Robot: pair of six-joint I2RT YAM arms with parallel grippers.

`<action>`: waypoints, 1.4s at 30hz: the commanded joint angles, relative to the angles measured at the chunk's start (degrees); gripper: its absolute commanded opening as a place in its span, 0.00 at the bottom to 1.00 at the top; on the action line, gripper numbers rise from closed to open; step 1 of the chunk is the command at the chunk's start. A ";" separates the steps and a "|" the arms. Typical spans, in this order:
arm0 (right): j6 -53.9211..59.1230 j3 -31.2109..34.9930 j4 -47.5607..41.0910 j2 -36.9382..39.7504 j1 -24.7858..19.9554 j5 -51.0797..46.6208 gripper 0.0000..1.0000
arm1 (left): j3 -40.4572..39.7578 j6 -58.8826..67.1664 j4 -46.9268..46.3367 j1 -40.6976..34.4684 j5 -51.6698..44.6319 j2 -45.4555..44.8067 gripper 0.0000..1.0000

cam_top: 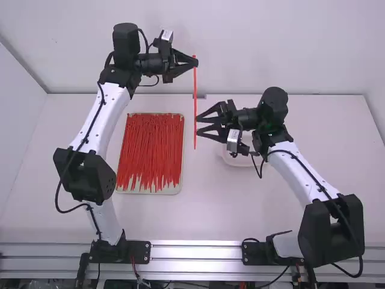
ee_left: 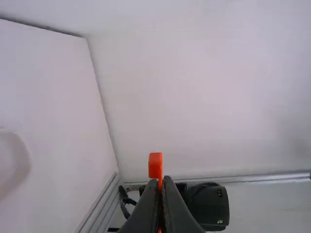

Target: Fasten the cable tie

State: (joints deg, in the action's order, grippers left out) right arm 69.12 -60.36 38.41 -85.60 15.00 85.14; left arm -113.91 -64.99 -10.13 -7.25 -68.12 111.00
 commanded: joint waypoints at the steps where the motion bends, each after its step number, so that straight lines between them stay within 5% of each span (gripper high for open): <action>1: -0.11 0.13 0.20 -0.24 -0.11 0.55 0.46 | -1.09 -0.20 -0.72 -0.81 2.21 -0.20 0.02; 30: 0.55 0.13 0.15 -0.24 -1.51 -0.94 0.23 | -1.09 0.33 -1.46 -1.40 3.04 -0.20 0.02; 35: -0.07 0.13 0.17 -0.24 -1.51 -0.96 0.00 | -1.09 0.52 -1.44 -1.38 3.06 -0.20 0.02; 42: -0.35 0.20 -0.28 -0.24 -1.51 -0.94 0.00 | -1.09 2.43 -1.51 -1.40 3.06 -0.20 0.02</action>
State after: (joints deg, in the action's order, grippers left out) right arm 69.47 -60.36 38.22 -85.60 13.50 83.70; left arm -113.89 -64.45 -11.99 -8.25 -64.40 111.00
